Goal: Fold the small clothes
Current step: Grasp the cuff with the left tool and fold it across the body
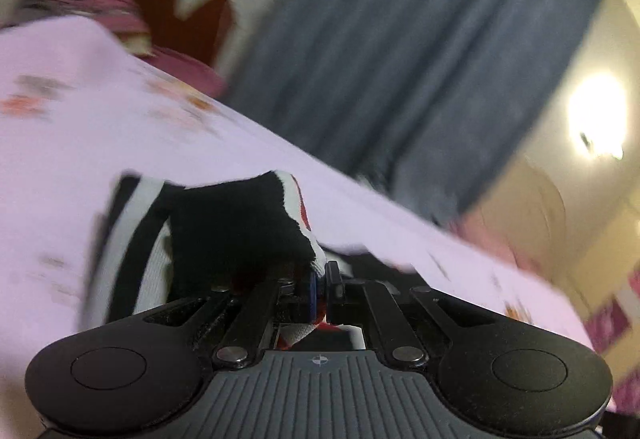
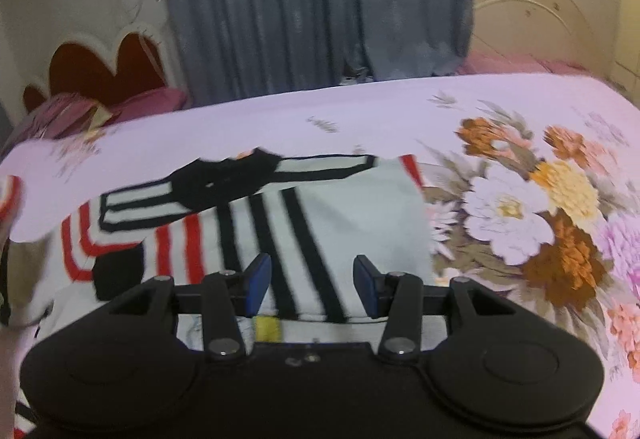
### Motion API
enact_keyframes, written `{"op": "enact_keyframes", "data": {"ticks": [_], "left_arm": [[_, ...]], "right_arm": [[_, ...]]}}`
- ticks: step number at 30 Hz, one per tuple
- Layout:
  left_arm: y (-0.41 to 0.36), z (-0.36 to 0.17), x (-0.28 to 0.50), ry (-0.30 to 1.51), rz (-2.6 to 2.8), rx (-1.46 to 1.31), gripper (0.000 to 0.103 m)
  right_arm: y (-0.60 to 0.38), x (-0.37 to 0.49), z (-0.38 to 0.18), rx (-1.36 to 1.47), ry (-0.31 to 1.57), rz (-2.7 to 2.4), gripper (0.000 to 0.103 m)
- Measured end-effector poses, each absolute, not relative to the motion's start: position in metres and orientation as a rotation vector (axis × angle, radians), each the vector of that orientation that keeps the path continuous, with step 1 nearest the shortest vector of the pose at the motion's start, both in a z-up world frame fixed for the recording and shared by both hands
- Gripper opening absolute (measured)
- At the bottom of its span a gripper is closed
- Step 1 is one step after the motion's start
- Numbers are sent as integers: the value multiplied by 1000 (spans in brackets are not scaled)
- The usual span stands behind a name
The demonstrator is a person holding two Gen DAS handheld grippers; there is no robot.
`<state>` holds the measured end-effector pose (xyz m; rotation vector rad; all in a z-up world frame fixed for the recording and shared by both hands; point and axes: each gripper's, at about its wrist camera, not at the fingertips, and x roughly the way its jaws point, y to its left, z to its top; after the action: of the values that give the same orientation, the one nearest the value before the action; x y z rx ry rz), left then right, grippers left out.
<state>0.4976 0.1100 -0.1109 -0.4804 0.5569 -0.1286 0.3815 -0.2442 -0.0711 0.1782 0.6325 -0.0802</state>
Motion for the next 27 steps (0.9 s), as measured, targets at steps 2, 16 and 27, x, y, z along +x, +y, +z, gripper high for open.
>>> {"op": "enact_keyframes", "data": {"ticks": [2,16,27], "left_arm": [[63,-117,517,604,-179,-409,3],[-117,-167,501,781,-431,-111,83],[37,-147,449,623,-77,-242,60]], "right_arm": [[-257,380,-73,207,626,-82,44],[-325,379,-98,387,664,-25,50],[-265,415,-102,336,654,221,54]]}}
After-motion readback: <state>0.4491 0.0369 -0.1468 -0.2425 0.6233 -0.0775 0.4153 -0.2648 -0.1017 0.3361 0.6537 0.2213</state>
